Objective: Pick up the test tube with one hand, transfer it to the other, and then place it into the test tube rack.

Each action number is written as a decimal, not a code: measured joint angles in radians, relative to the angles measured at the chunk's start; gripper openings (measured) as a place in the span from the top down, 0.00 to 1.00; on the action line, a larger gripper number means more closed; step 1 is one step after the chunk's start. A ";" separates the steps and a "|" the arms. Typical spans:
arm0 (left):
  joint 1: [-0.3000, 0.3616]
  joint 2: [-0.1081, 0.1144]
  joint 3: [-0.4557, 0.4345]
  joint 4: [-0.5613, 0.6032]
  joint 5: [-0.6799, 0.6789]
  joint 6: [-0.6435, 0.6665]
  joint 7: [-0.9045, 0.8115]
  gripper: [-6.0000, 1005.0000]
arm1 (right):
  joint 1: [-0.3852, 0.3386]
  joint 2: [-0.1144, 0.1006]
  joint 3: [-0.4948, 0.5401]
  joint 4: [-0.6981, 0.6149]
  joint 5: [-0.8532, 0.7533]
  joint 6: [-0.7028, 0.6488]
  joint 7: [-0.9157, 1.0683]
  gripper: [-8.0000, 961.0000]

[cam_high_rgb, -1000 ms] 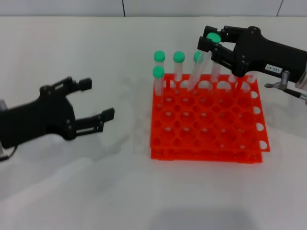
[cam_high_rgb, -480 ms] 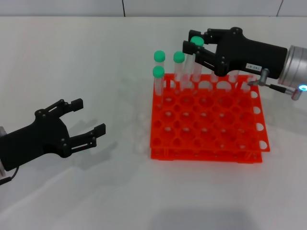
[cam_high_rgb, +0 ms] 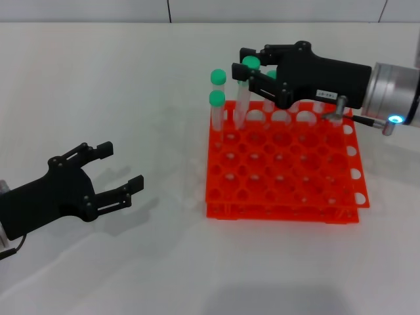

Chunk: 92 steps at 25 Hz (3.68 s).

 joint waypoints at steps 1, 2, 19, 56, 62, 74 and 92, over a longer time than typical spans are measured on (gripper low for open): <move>0.000 0.000 0.000 -0.001 0.000 -0.002 0.001 0.11 | 0.001 0.000 -0.073 -0.006 0.059 0.027 -0.005 0.68; 0.000 0.000 0.000 -0.002 0.000 -0.004 0.001 0.11 | 0.001 0.000 -0.094 -0.008 0.079 0.037 -0.008 0.67; -0.022 0.000 -0.029 -0.041 -0.003 -0.001 0.014 0.11 | -0.011 0.000 -0.170 -0.005 0.126 0.099 -0.025 0.66; -0.058 0.000 -0.051 -0.092 -0.005 0.000 0.038 0.11 | -0.018 0.000 -0.234 0.016 0.140 0.163 -0.039 0.63; -0.057 0.001 -0.064 -0.091 -0.006 0.003 0.037 0.11 | -0.056 -0.003 -0.229 -0.023 0.141 0.095 -0.036 0.50; -0.077 0.012 -0.071 -0.083 -0.001 0.038 0.019 0.11 | -0.325 -0.132 -0.224 -0.293 0.097 -0.120 0.086 0.27; -0.414 0.133 -0.077 -0.143 0.293 0.277 -0.247 0.11 | -0.338 -0.198 -0.074 -0.231 -0.182 -0.227 0.139 0.08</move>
